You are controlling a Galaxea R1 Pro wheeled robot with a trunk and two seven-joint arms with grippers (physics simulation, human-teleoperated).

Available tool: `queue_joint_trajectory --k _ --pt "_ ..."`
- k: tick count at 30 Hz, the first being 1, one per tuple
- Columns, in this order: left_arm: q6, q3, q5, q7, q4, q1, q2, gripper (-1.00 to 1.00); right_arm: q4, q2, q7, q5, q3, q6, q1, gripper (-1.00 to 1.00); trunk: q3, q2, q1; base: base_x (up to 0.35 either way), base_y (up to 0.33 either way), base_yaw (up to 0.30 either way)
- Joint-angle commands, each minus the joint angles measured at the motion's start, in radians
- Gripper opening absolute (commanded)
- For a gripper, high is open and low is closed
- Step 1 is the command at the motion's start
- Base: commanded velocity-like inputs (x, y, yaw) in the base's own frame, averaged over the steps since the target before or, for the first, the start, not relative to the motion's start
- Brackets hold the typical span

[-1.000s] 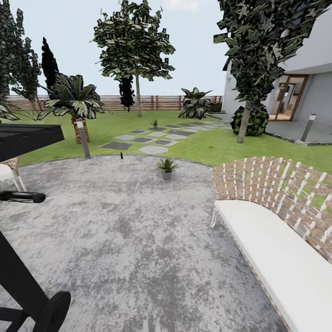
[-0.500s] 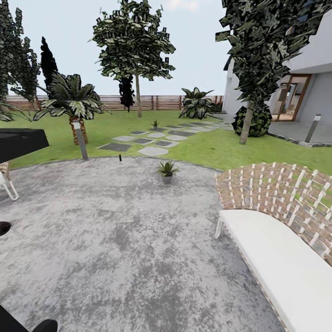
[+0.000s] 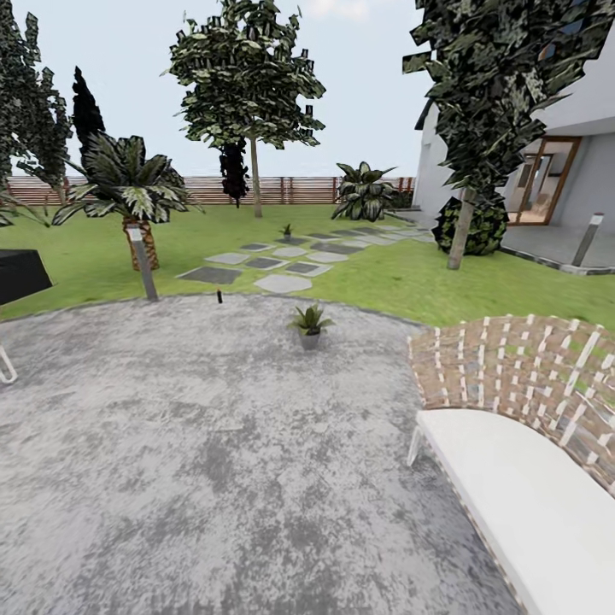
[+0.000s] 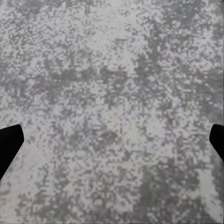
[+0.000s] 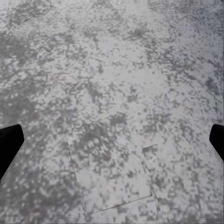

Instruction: Pick up the pesticide atomizer in the garden and spray insectifuge to fully cover both potted plants in the garden.

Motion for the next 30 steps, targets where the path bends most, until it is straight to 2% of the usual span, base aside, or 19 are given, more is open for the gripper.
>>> queue_joint_trajectory --k 1,30 --pt "-0.003 0.002 -0.002 0.001 0.001 -0.001 0.000 1.00 0.001 0.000 0.000 0.001 -0.001 -0.003 -0.001 1.00 -0.001 0.000 0.000 0.336 0.000 0.000" --pt "-0.003 0.002 -0.002 0.001 0.001 -0.001 0.000 1.00 0.001 0.000 0.000 0.002 0.001 -0.003 -0.001 1.00 -0.001 0.000 0.000 0.336 0.000 0.000"
